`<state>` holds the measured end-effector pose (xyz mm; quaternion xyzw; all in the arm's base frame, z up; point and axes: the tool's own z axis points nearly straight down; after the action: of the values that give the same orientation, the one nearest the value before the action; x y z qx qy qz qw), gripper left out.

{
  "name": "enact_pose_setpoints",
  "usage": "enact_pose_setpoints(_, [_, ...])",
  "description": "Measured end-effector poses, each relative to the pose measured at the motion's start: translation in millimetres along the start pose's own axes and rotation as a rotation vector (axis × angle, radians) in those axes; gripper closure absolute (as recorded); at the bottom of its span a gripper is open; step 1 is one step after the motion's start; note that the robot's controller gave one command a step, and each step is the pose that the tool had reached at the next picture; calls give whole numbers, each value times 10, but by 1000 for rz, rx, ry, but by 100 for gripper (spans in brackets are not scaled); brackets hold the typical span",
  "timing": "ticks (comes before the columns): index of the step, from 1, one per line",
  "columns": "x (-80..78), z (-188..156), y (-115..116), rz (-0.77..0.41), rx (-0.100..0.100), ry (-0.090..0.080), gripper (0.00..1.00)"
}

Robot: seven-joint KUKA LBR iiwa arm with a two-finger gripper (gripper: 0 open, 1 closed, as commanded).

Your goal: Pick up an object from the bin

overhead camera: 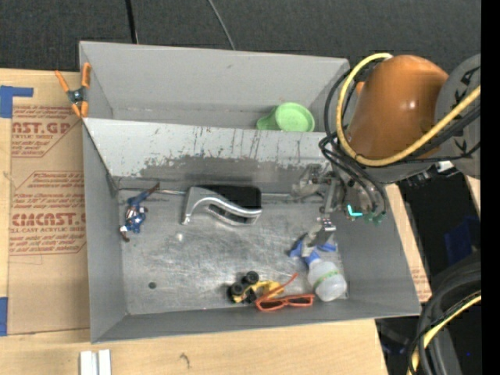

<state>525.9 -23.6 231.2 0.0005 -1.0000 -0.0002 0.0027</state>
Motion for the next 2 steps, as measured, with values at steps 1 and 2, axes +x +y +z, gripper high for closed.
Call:
enact_pose_setpoints(1, [-15, -33, -1, 0, 0, -7, 0])
enact_pose_setpoints(2, [151, 510, -264, -77, 1, -12, 0])
